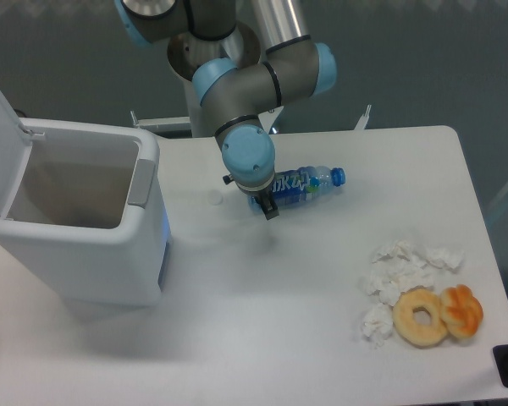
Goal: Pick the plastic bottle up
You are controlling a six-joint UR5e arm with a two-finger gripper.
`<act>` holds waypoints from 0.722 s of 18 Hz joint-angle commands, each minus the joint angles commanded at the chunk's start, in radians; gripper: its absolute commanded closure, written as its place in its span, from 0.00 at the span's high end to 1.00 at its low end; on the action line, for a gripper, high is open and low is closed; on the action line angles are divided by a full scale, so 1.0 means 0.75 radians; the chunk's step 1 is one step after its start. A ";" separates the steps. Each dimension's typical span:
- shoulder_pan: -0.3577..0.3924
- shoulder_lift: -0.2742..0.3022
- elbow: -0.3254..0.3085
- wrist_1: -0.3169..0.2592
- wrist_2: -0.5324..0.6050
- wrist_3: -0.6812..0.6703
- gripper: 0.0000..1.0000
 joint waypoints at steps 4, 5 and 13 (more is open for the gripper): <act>0.002 -0.022 0.012 0.008 0.002 -0.006 1.00; 0.002 -0.027 0.014 0.008 0.004 -0.006 1.00; 0.004 -0.043 0.014 0.008 0.033 -0.006 1.00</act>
